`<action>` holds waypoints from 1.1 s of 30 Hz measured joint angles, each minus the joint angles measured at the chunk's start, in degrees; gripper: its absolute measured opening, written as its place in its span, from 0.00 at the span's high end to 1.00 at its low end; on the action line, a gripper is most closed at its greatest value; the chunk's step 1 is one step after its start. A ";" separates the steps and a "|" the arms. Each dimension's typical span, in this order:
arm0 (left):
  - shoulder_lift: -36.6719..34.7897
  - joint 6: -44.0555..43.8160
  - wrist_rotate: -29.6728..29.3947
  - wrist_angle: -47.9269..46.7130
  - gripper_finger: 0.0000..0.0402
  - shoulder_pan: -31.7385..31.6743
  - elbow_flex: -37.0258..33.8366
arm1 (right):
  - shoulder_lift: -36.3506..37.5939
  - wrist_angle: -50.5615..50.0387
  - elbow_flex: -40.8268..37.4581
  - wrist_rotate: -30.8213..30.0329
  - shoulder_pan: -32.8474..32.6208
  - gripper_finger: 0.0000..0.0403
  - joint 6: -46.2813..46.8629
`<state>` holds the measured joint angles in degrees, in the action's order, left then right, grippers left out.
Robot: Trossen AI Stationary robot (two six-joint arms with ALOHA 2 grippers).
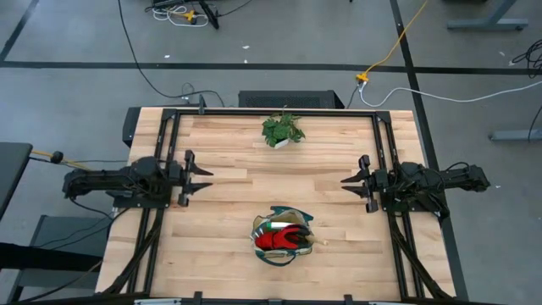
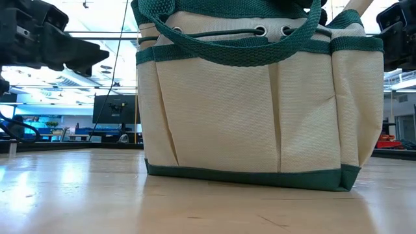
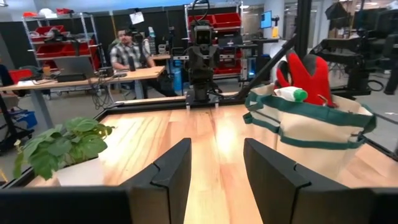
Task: Pick & Place Garden tools in Gardening bag
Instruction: Return to home position
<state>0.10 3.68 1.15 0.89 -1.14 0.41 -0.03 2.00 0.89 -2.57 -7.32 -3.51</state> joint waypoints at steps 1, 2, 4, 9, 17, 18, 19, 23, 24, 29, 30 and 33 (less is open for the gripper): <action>0.00 0.00 0.05 -0.01 0.62 0.28 0.01 | 0.00 0.00 0.01 0.00 0.01 0.79 0.00; 0.00 0.02 0.04 -0.02 0.62 0.50 0.01 | 0.01 0.00 0.00 0.00 0.01 0.79 0.00; 0.21 -0.02 0.08 0.10 0.62 0.71 -0.01 | 0.01 0.00 0.00 0.00 -0.01 0.79 0.00; 0.92 -0.03 0.14 1.71 0.62 0.69 -0.05 | -0.01 0.02 0.00 0.00 0.01 0.79 0.00; 0.92 -0.05 0.13 3.10 0.62 0.69 -0.05 | 0.01 0.02 0.02 0.00 0.00 0.79 0.00; 0.92 -0.05 0.12 3.10 0.62 0.69 -0.05 | -0.01 0.02 0.02 0.00 -0.01 0.79 0.00; 0.92 -0.07 0.10 3.15 0.62 0.69 -0.05 | 0.01 0.02 0.02 0.00 0.00 0.79 0.00; 0.94 -0.07 0.10 3.32 0.62 0.69 -0.05 | 0.01 0.02 0.02 0.00 0.00 0.79 0.00; 0.94 -0.07 0.10 3.37 0.62 0.69 -0.05 | 0.01 0.02 0.02 0.00 0.00 0.79 0.00; 0.94 -0.09 0.08 3.42 0.62 0.69 -0.03 | 0.00 0.02 0.02 0.00 0.01 0.79 0.00; 0.95 -0.09 0.08 3.43 0.62 0.69 -0.03 | 0.01 0.02 0.02 0.00 -0.01 0.79 0.00; 0.96 -0.09 0.08 3.45 0.62 0.69 -0.03 | 0.01 0.02 0.02 0.00 0.00 0.79 0.00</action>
<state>1.06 3.59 1.23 4.34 -0.45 0.38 -0.01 2.02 0.91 -2.57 -7.32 -3.51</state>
